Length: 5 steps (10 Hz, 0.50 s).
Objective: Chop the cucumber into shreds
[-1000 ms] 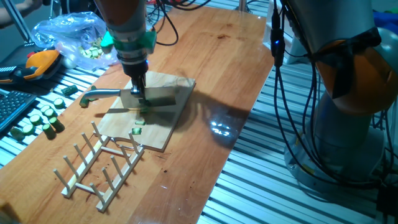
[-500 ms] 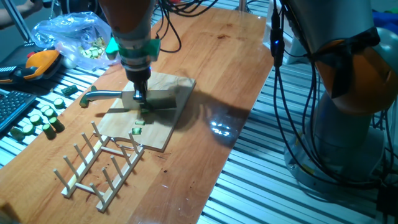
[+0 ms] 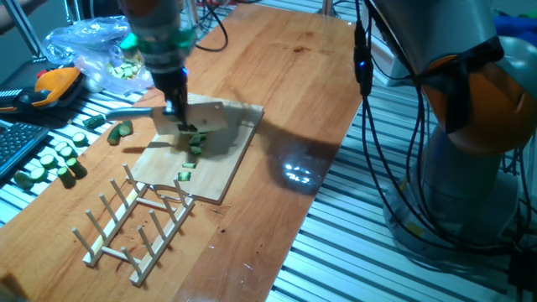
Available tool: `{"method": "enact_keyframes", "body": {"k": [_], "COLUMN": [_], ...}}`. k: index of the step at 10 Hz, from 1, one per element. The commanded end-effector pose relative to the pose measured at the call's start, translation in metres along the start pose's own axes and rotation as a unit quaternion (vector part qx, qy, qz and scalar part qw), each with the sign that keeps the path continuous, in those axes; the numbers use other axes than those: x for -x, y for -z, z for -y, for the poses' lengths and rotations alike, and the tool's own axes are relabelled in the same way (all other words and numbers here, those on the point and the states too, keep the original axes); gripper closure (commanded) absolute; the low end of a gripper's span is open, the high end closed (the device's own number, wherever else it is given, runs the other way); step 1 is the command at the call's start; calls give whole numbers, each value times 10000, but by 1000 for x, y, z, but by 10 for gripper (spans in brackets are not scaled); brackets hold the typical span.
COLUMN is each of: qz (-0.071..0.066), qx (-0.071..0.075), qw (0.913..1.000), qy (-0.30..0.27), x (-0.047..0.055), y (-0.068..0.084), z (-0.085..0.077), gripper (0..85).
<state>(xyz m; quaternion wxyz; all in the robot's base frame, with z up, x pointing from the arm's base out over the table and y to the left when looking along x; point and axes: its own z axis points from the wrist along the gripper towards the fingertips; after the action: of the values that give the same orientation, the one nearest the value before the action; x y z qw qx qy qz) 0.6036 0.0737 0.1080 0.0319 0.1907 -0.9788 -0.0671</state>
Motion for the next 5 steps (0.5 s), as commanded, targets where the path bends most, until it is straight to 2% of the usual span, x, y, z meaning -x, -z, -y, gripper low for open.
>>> {"method": "enact_keyframes", "body": {"k": [1,2,3,5], "qz": [36,112,106,62], "qx": [40,241,467,701], "qw": [9999,9988,9944,9835], "qy": [-86,-413,-941,-1667], "x": [3,4,4,1], "y": [23,23,24,30], "z": [-8,-11,-13,-16], "gripper": [850,850,850,850]}}
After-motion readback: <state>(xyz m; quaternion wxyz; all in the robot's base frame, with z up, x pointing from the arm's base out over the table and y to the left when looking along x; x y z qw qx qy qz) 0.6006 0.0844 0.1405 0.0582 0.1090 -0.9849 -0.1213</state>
